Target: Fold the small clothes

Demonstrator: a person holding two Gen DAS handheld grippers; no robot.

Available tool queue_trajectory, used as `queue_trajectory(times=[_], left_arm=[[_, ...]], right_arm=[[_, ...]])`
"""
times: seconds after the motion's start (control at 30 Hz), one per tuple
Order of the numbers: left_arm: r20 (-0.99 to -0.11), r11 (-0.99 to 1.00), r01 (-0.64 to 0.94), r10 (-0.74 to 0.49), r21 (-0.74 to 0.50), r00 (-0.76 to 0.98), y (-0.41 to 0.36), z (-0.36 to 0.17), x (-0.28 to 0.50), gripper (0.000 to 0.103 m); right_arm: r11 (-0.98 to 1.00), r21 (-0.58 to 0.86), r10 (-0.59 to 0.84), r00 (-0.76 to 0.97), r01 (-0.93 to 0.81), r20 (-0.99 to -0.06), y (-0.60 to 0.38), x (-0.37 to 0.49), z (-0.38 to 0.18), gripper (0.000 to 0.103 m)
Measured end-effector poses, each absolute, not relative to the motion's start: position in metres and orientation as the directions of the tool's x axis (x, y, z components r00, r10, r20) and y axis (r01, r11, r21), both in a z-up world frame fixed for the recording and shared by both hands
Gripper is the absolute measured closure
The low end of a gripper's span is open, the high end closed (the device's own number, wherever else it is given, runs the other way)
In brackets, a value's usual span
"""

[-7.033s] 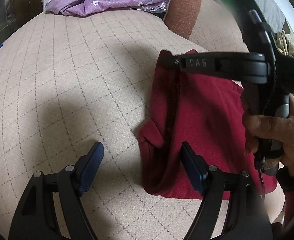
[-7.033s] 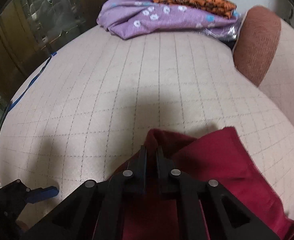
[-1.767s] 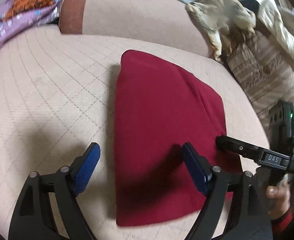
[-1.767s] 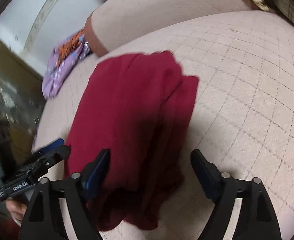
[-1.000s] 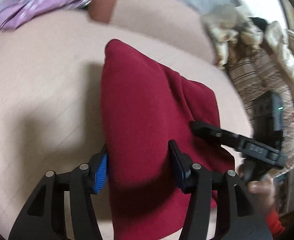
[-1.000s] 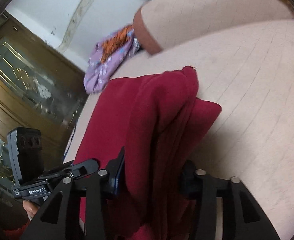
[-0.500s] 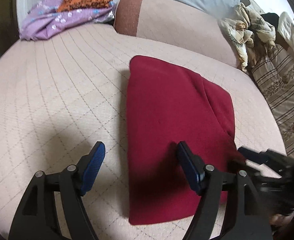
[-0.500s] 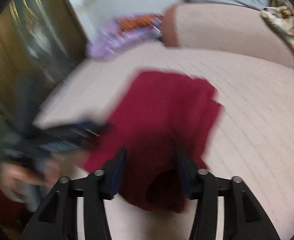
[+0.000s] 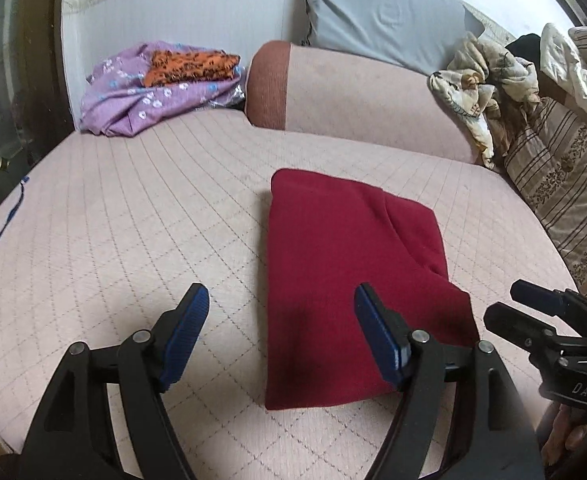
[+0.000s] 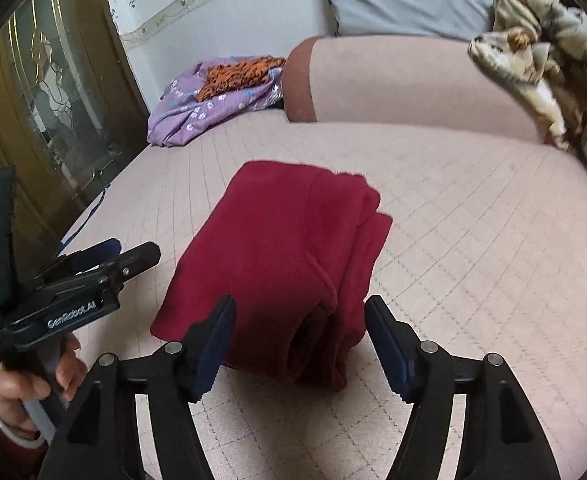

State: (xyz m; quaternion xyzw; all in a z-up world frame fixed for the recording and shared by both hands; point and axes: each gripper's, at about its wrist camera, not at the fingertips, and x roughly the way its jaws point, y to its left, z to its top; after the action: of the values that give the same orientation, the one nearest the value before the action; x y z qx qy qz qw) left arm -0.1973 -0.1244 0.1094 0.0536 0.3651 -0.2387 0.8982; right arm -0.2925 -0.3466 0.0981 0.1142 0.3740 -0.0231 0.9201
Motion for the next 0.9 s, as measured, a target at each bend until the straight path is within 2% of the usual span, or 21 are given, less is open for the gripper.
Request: queue_trajectory(times=[0.1,0.37,0.9], left_arm=[[-0.670,0.883,0.464,-0.391,-0.078,0.632,-0.120,0.114,-0.204,0.026],[-0.663,0.888,0.456,-0.376,-0.057,0.648,-0.114,0.119,-0.216,0.026],[-0.641,0.898,0.438,-0.355,-0.033,0.680,-0.112,0.124,-0.224,0.026]], right_arm=[[0.974,0.172,0.013,0.729,0.145,-0.684,-0.342,-0.292,0.101,0.025],[0.972,0.165,-0.013,0.737,0.168,-0.676,-0.332,-0.298,0.103,0.021],[0.969,0.175,-0.008,0.732,0.174,-0.681,-0.328,-0.303,0.103,0.021]])
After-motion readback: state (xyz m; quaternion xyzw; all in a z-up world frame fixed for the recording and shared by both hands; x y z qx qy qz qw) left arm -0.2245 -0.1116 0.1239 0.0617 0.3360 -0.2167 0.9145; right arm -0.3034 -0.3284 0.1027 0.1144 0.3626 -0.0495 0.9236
